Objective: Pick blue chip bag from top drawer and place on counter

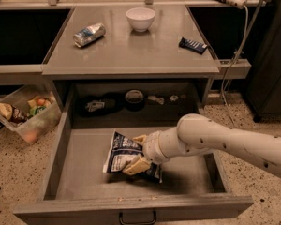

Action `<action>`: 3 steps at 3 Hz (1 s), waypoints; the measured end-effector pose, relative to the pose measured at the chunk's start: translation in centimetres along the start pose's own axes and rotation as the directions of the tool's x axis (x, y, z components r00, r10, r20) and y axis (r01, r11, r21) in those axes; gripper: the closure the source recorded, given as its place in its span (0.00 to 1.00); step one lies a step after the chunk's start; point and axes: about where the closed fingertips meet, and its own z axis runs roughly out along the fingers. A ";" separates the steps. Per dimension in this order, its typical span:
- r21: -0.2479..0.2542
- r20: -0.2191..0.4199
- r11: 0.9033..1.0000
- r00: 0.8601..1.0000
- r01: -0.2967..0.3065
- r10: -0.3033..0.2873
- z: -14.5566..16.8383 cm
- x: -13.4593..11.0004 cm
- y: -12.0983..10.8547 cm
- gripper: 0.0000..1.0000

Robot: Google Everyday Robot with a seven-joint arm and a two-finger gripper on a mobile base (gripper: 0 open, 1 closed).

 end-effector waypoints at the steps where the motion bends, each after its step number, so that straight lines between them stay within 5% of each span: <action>1: -0.014 0.009 1.000 1.000 0.002 -0.002 -0.5 -0.8 -0.1 0.65; 2: -0.026 0.013 0.999 0.999 0.039 -0.038 -3.9 -6.3 -1.5 0.89; 3: -0.054 0.036 0.990 0.991 0.132 -0.130 -8.3 -14.8 -3.3 1.00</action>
Offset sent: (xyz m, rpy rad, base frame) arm 0.0248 0.0192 0.1886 -0.0121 -0.0440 0.1420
